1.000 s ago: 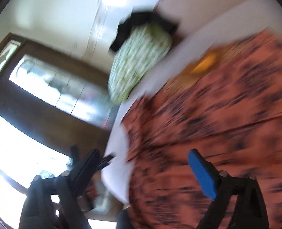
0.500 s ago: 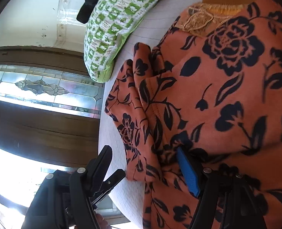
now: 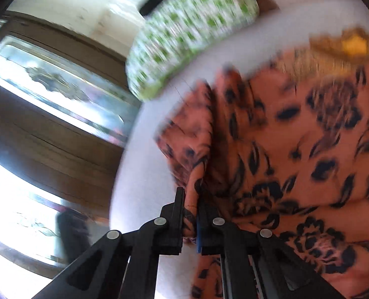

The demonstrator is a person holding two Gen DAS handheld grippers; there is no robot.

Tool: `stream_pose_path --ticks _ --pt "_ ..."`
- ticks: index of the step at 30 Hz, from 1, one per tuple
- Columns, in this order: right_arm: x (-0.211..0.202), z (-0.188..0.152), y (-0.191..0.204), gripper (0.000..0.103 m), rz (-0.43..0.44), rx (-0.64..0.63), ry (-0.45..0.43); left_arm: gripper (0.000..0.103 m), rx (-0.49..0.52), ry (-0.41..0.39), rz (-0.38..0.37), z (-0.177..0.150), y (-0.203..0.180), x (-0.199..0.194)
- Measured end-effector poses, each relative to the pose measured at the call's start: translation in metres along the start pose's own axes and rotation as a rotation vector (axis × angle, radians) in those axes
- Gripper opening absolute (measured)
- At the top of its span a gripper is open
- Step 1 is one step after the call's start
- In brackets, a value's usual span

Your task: Fold small clothes

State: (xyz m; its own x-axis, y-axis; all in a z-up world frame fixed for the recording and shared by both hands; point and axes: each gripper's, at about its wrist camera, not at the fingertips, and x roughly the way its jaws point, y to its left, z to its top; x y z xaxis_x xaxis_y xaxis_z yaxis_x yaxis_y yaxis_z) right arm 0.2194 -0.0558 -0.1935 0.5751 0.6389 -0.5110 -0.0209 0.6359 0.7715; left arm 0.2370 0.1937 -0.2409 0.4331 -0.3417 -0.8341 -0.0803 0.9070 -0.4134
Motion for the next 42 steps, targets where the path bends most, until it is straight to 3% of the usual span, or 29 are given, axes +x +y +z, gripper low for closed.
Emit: stream_pose_path --ticks 6,10,13,17,19,23,33,35,38,42 --pt "-0.098 0.045 -0.015 0.007 -0.003 0.018 -0.248 0.020 0.034 0.019 0.003 -0.006 -0.015 -0.007" --pt "-0.174 0.070 -0.071 0.007 -0.118 0.108 -0.413 0.020 0.079 0.022 0.002 -0.007 -0.037 -0.010" --pt "-0.222 0.081 -0.127 0.007 -0.256 0.194 -0.521 0.020 0.116 0.021 -0.007 -0.006 -0.061 -0.010" --pt "-0.272 0.080 -0.198 0.011 -0.421 0.345 -0.586 0.022 0.180 0.023 -0.020 -0.005 -0.096 -0.008" --pt "-0.289 0.070 -0.227 0.012 -0.439 0.443 -0.624 0.029 0.209 0.024 -0.016 -0.004 -0.110 -0.005" --pt "-0.302 0.051 -0.258 0.026 -0.358 0.510 -0.604 0.038 0.247 0.033 0.021 -0.002 -0.135 0.008" --pt "-0.239 0.033 -0.229 0.026 -0.274 0.267 -0.371 0.044 0.329 0.022 0.107 0.023 -0.205 0.065" --pt "-0.227 0.034 -0.237 0.026 -0.282 0.272 -0.335 0.051 0.351 0.013 0.146 0.029 -0.215 0.080" --pt "-0.211 0.030 -0.261 0.025 -0.347 0.292 -0.288 0.052 0.354 0.013 0.248 0.036 -0.214 0.102" --pt "-0.209 0.018 -0.274 0.025 -0.289 0.158 -0.344 0.054 0.360 0.015 0.276 0.037 -0.203 0.112"
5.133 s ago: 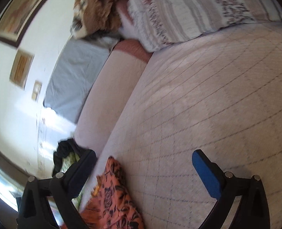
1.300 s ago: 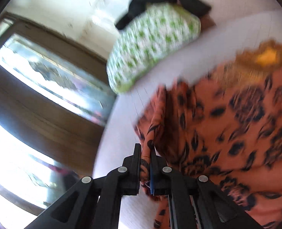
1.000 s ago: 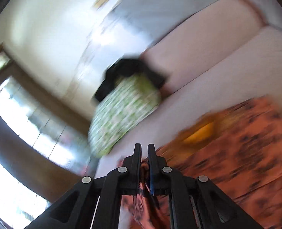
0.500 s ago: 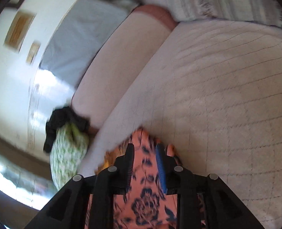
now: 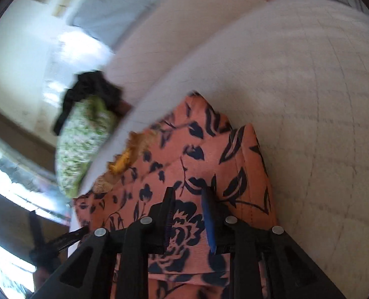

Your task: Fold small clothes

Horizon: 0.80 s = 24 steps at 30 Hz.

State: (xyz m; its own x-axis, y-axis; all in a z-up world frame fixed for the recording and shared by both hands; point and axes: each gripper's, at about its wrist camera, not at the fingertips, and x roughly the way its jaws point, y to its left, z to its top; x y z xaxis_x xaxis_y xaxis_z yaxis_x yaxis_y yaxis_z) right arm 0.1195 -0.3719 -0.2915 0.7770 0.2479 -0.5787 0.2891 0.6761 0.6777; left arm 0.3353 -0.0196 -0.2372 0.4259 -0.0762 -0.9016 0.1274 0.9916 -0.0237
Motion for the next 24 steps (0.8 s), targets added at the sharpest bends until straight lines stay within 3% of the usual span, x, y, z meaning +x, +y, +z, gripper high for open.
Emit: stream_pose_path --ticks 2,3,5,6,7,11,19,22,24 --pt "0.000 -0.002 0.002 0.025 -0.011 -0.020 -0.010 0.058 0.036 -0.008 0.057 -0.005 -0.003 -0.002" --pt "0.001 -0.002 0.005 0.025 -0.025 -0.031 -0.006 0.069 0.020 -0.001 0.086 -0.007 0.001 -0.001" --pt "0.001 -0.003 0.005 0.025 -0.028 -0.033 -0.007 0.075 -0.065 0.016 0.048 -0.014 0.021 0.003" --pt "0.001 -0.003 0.005 0.025 -0.027 -0.028 -0.001 0.075 -0.104 0.013 -0.001 -0.017 0.033 0.004" --pt "0.000 -0.003 0.005 0.025 -0.028 -0.028 0.006 0.075 -0.101 0.009 -0.005 -0.018 0.036 0.002" --pt "-0.003 -0.009 0.010 0.025 -0.051 -0.082 0.042 0.076 -0.068 0.013 0.059 -0.032 0.036 -0.008" --pt "-0.015 -0.024 0.017 0.025 -0.113 -0.154 0.099 0.075 -0.033 0.008 0.056 -0.068 0.037 -0.039" --pt "-0.018 -0.019 0.035 0.026 -0.190 -0.169 0.126 0.075 0.010 -0.012 0.038 -0.057 0.017 -0.055" --pt "-0.017 -0.015 0.048 0.028 -0.168 -0.186 0.138 0.075 0.036 -0.055 0.014 -0.049 0.005 -0.068"
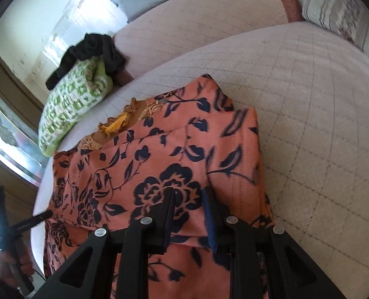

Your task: Fold small clothes

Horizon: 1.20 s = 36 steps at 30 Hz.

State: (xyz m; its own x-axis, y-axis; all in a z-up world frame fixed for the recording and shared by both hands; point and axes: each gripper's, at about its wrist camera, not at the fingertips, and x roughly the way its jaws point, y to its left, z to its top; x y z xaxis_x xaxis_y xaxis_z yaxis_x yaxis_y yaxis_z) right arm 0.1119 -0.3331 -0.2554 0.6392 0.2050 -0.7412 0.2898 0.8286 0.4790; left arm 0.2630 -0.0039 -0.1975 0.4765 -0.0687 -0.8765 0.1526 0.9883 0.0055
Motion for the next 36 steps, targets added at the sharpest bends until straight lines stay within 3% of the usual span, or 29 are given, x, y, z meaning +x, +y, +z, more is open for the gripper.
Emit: stream_pose_path --ticks 3,7,12,15,17,18,20,23,26,29,30,31,32,34,35,36 --pt "-0.002 0.010 0.012 0.028 0.026 -0.007 -0.031 0.075 0.026 -0.035 -0.019 0.025 -0.013 -0.005" --pt "0.011 0.032 0.021 0.028 0.036 -0.011 -0.032 0.075 -0.007 0.022 -0.028 0.057 -0.020 0.031" --pt "0.038 0.045 0.039 0.027 0.145 -0.047 0.041 0.075 -0.048 0.050 0.037 0.074 -0.022 0.070" --pt "0.066 0.043 0.052 0.027 0.157 -0.060 0.105 0.075 -0.076 0.062 0.107 0.075 -0.008 0.089" --pt "0.089 0.040 0.050 0.026 0.117 -0.039 0.130 0.085 -0.063 0.039 0.141 0.075 -0.003 0.094" --pt "0.090 0.040 0.047 0.026 0.134 -0.025 0.084 0.089 -0.065 0.036 0.145 0.076 0.001 0.096" --pt "0.092 0.043 0.046 0.026 0.135 -0.004 0.072 0.093 -0.116 0.053 0.107 0.077 0.014 0.102" --pt "0.083 0.044 0.045 0.026 0.139 0.016 0.077 0.093 -0.135 0.054 0.122 0.073 0.017 0.094" --pt "0.060 0.041 0.029 0.026 0.120 0.036 0.041 0.092 -0.043 0.005 0.158 0.055 0.004 0.068" --pt "0.028 0.035 0.001 0.026 0.117 0.084 -0.018 0.092 0.032 -0.060 0.126 0.034 -0.003 0.036" --pt "0.019 0.034 -0.008 0.027 0.105 0.099 -0.028 0.092 0.061 -0.082 0.096 0.023 -0.007 0.024" --pt "0.014 0.032 -0.015 0.037 0.088 0.105 -0.023 0.092 0.083 -0.088 0.084 0.013 -0.014 0.018" --pt "0.013 0.027 -0.025 0.043 0.049 0.111 0.016 0.092 0.106 -0.082 0.087 0.006 -0.017 0.017" --pt "0.008 0.020 -0.034 0.045 0.091 0.110 0.025 0.093 0.145 0.002 0.129 -0.012 -0.018 0.027" --pt "0.000 0.016 -0.036 0.045 0.094 0.110 0.010 0.093 0.131 0.052 0.117 -0.018 -0.011 0.035" --pt "-0.009 0.012 -0.037 0.046 0.086 0.109 0.013 0.093 0.076 0.041 0.079 -0.018 0.000 0.032"
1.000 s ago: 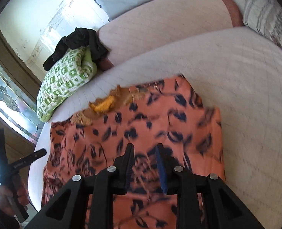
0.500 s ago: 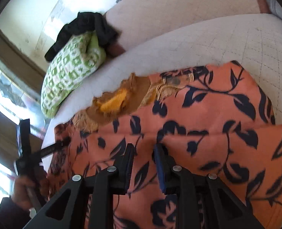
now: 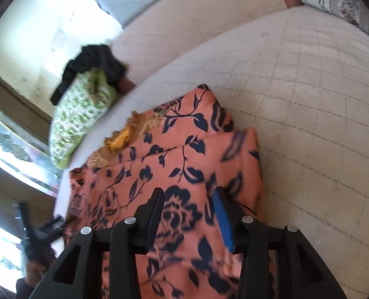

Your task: Fold small clothes

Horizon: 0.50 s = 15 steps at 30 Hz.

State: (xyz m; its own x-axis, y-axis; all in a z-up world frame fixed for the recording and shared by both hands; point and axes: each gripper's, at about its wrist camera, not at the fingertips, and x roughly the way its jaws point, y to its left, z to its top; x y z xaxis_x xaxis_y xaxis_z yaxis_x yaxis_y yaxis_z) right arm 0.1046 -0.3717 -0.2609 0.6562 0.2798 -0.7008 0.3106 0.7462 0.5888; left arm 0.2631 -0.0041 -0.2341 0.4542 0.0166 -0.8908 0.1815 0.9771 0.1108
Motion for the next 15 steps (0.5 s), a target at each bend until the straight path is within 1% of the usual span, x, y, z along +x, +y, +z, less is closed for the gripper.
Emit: stream_pose_path --ticks 2,3,4,6,8,10,12,15 --pt "-0.011 -0.007 0.002 0.050 -0.001 -0.012 0.003 0.093 -0.110 0.062 -0.069 -0.005 0.019 -0.005" --pt "-0.016 -0.011 0.003 0.054 -0.002 -0.020 0.014 0.093 -0.139 0.075 -0.097 -0.009 0.025 -0.009" --pt "-0.018 -0.015 0.004 0.056 -0.014 -0.026 0.027 0.093 -0.146 0.080 -0.101 -0.013 0.028 -0.013" --pt "-0.021 -0.023 0.002 0.057 -0.039 -0.040 0.039 0.093 -0.114 0.088 -0.062 -0.030 0.031 -0.022" --pt "-0.027 -0.035 0.000 0.057 -0.035 -0.052 0.046 0.093 -0.081 0.081 -0.049 -0.049 0.033 -0.031" --pt "-0.025 -0.053 -0.002 0.058 -0.032 -0.026 0.126 0.093 -0.064 0.087 -0.059 -0.074 0.031 -0.043" --pt "-0.034 -0.073 0.002 0.058 -0.042 -0.056 0.079 0.093 -0.050 0.086 -0.075 -0.095 0.029 -0.053" --pt "-0.047 -0.100 0.006 0.058 -0.072 -0.075 0.074 0.093 -0.028 0.070 -0.107 -0.123 0.020 -0.070"
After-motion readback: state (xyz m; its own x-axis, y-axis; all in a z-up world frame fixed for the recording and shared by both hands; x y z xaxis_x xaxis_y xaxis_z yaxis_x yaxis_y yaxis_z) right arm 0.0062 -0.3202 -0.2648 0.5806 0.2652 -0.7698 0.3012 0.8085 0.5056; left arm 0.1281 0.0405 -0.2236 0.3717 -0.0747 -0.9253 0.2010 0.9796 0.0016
